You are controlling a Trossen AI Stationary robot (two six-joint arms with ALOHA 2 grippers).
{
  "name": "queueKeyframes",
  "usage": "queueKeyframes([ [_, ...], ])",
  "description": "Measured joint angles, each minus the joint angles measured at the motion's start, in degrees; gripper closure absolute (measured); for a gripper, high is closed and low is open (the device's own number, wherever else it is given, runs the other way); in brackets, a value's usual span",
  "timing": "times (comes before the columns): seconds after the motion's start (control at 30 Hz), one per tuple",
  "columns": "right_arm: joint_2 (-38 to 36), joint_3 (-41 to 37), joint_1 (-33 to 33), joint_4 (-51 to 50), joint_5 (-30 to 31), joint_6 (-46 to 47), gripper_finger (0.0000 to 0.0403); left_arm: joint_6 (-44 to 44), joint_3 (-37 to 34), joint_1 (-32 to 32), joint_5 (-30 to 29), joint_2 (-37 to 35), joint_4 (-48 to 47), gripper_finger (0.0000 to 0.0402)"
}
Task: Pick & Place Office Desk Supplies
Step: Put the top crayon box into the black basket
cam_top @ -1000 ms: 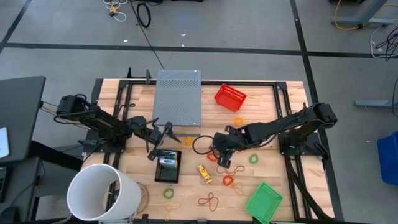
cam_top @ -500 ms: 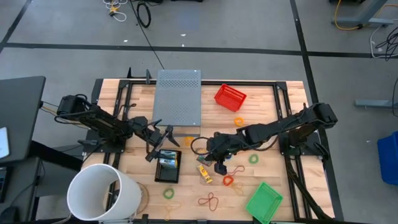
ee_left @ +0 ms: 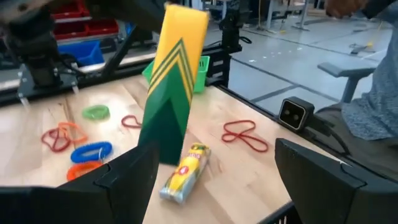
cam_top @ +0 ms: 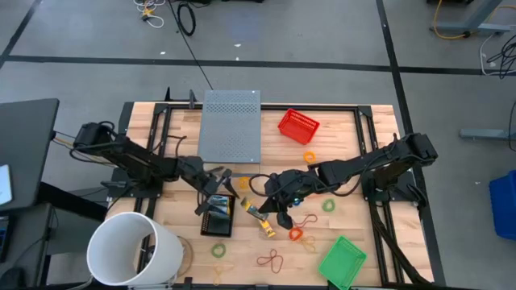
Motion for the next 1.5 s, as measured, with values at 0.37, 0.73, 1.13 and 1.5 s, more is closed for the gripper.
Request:
queueKeyframes([
  [0.37, 0.00, 0.00, -1.63, 3.63, -4.52, -0.05, 0.0403, 1.33, 3.88, -1.52, -5.45, -0.02, -3.29, 0.0078],
  [0.73, 0.00, 0.01, -2.58, 5.28, -4.87, -1.92, 0.0403, 1.48, 7.69, -1.52, -3.44, -0.02, -7.16, 0.0079],
  [1.13, 0.00, 0.00, -2.97, 6.83, -5.18, -3.82, 0.0403, 1.46, 8.08, -1.50, -5.56, -0.02, -8.06, 0.0127],
  [1.5, -0.01, 0.02, -3.06, 6.99, -5.71, -4.10, 0.0403, 2.81, 8.06, -1.41, -8.93, -0.02, -6.67, 0.0293],
])
